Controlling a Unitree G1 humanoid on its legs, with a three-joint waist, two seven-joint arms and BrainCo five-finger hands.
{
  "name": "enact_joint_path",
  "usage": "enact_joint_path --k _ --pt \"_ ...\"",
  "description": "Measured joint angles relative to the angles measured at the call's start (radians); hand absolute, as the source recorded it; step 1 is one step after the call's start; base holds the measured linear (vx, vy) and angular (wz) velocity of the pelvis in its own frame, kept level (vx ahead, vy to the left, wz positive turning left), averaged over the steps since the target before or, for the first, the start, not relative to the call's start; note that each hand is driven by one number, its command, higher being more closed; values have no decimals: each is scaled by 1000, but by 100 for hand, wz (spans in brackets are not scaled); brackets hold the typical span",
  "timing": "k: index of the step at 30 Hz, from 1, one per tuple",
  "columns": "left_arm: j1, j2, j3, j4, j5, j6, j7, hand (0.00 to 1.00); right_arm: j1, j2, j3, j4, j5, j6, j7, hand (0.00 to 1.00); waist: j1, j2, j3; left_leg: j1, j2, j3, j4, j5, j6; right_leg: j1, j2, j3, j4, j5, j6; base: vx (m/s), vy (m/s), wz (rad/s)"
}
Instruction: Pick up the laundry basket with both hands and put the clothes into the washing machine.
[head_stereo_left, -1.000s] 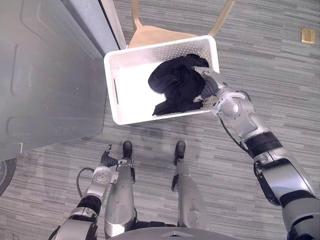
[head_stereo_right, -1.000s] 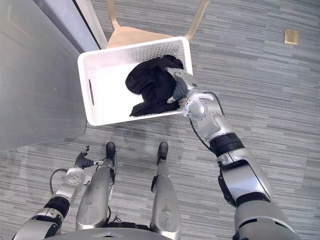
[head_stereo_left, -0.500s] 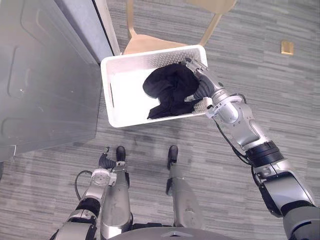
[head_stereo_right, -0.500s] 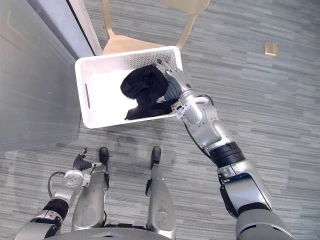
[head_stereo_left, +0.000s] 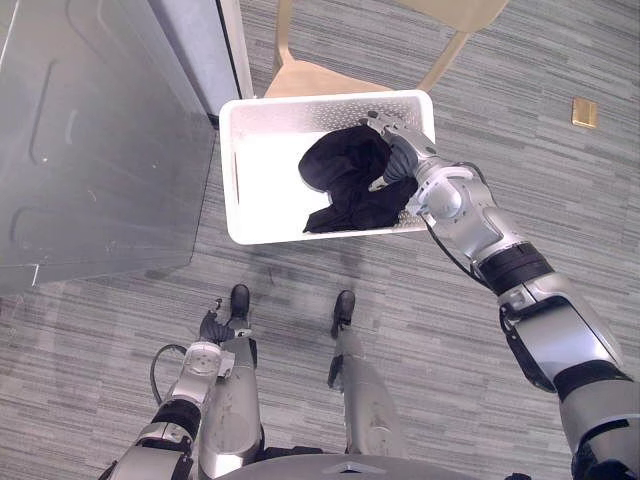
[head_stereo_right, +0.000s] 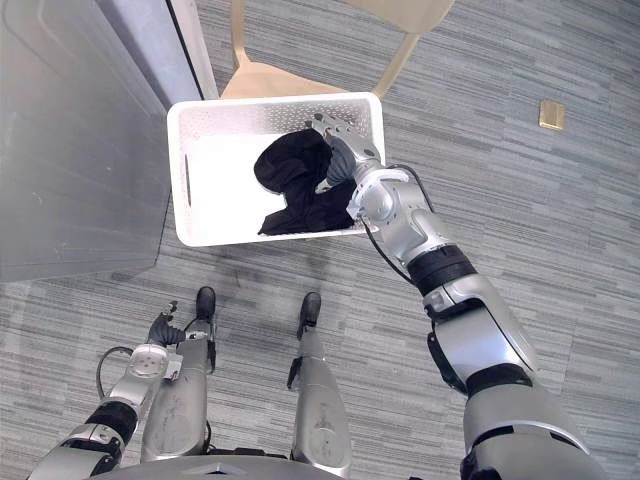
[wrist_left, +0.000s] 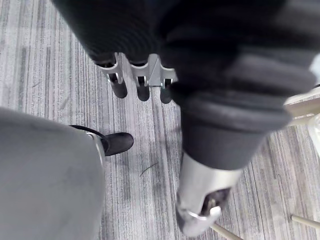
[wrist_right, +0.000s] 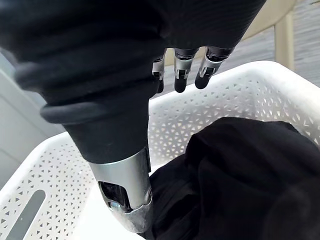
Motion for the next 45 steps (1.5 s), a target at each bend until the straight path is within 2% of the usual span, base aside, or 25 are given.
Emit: enact_joint_path --k 4,8,15,19,22,27,33,39,40,45 --pt "-20 5 -15 -2 -12 -1 6 0 -55 -4 0 87 0 6 -1 0 7 14 8 -51 -1 -10 25 -1 1 -44 -1 -4 22 -1 0 -53 -4 5" --pt "-36 10 -30 -12 -20 -4 18 0 -89 -30 -13 176 0 25 -1 0 13 48 30 -85 -3 -30 23 13 2 -70 -2 -26 34 -1 -1 -28 -4 13" --pt "-36 7 -28 -19 -42 -7 21 0 -113 -42 -76 211 32 41 -29 0 20 58 36 -137 -3 -28 23 23 0 -130 -2 -24 41 2 -4 -1 -1 -1" --pt "-38 3 -25 -52 -58 -18 22 0 -115 -42 -113 223 27 42 -34 0 24 77 51 -164 -3 -34 32 21 2 -148 -3 -29 42 2 -4 0 -3 3" --pt "-39 -16 -17 -81 -60 -23 23 0 -132 -44 -114 226 27 47 -39 0 34 80 52 -222 -1 -31 56 18 3 -210 -4 -27 66 0 -4 -22 5 -1" --pt "-42 -73 -5 -161 -81 -28 26 0 -162 -41 -114 212 29 61 -64 0 38 100 63 -326 9 -42 146 -12 11 -282 -3 -37 109 -9 -1 -48 20 2" --pt "-44 -101 12 -271 -98 -31 55 0 -165 -38 -111 88 30 61 -81 0 36 101 64 -456 22 -56 239 -41 14 -407 -7 -51 216 -50 -4 -38 23 2" --pt "-44 -104 36 -368 -116 -31 70 0 -165 -19 -111 63 -11 55 -97 0 30 101 63 -510 28 -72 289 -56 16 -459 -8 -63 286 -82 -8 2 1 2" --pt "-44 -104 39 -385 -115 -33 76 0 -167 -20 -111 73 -20 55 -97 100 27 101 63 -523 29 -83 301 -61 15 -468 -8 -74 306 -93 -12 9 6 11" --pt "-44 -104 47 -399 -115 -25 85 0 -204 -21 -120 110 -22 52 -97 100 19 98 61 -560 32 -86 322 -67 21 -503 -16 -90 350 -119 -18 17 7 9"
